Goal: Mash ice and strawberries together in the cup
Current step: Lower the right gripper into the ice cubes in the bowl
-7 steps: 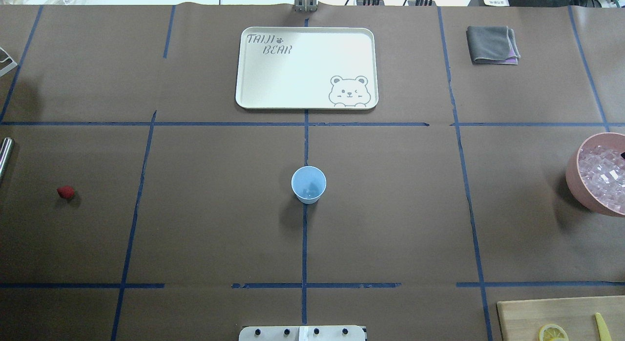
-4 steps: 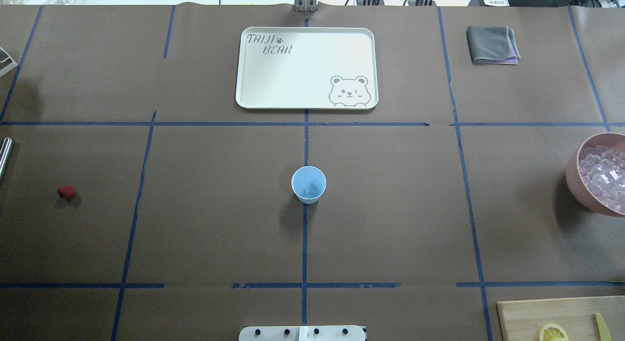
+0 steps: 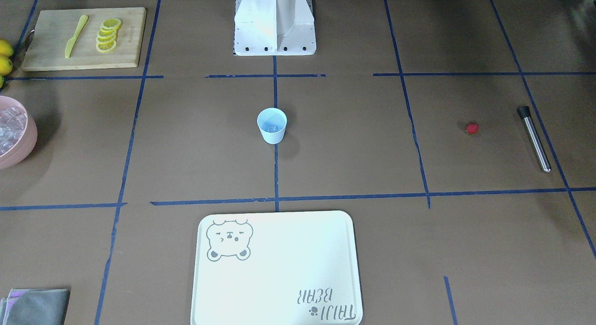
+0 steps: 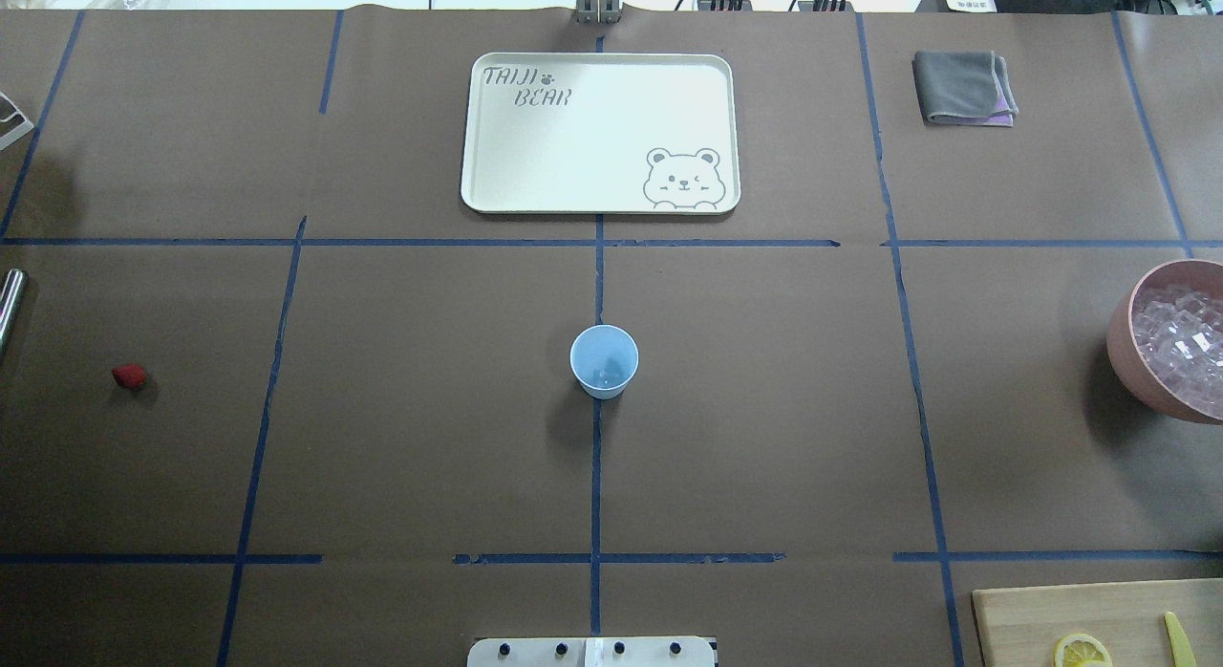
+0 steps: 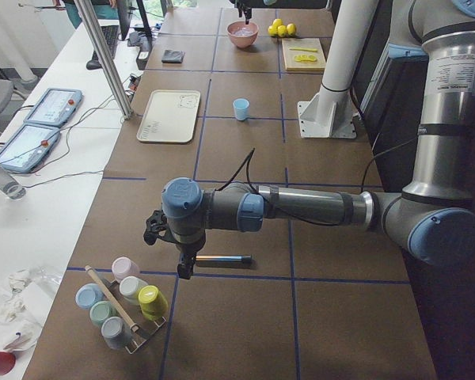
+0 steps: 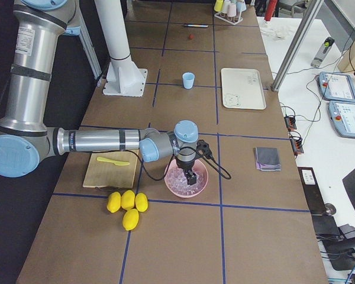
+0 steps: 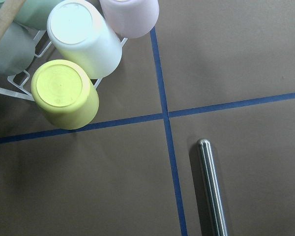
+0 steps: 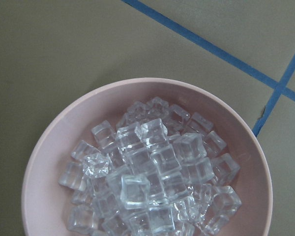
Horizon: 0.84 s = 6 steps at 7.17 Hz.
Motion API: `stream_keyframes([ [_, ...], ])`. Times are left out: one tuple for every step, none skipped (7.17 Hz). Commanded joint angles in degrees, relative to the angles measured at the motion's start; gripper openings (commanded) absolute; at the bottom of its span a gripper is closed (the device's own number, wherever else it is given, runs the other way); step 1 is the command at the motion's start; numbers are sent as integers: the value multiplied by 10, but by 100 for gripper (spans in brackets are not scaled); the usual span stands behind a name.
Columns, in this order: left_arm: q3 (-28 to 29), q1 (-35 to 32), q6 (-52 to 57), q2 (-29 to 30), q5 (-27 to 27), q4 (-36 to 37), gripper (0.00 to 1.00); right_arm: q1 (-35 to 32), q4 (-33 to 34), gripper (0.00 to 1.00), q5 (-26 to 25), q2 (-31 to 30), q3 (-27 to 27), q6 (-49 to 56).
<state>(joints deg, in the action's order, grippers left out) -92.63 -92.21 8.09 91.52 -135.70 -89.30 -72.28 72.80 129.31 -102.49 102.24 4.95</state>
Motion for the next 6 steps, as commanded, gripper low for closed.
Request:
stream_keyframes([
  [0,0,-1,0,-1,0,100,1,-5,86,2,1,-12,19],
  [0,0,0,0,-1,0,100,2,-1,82,3,2,-15,19],
  [0,0,-1,0,-1,0,100,7,-1,78,3,2,-21,19],
  [0,0,0,0,-1,-1,100,19,0,76,2,2,-22,19],
  [0,0,0,0,-1,-1,100,28,0,75,2,2,-22,19],
  [0,-1,0,0,-1,0,100,33,0,74,2,1,-23,19],
])
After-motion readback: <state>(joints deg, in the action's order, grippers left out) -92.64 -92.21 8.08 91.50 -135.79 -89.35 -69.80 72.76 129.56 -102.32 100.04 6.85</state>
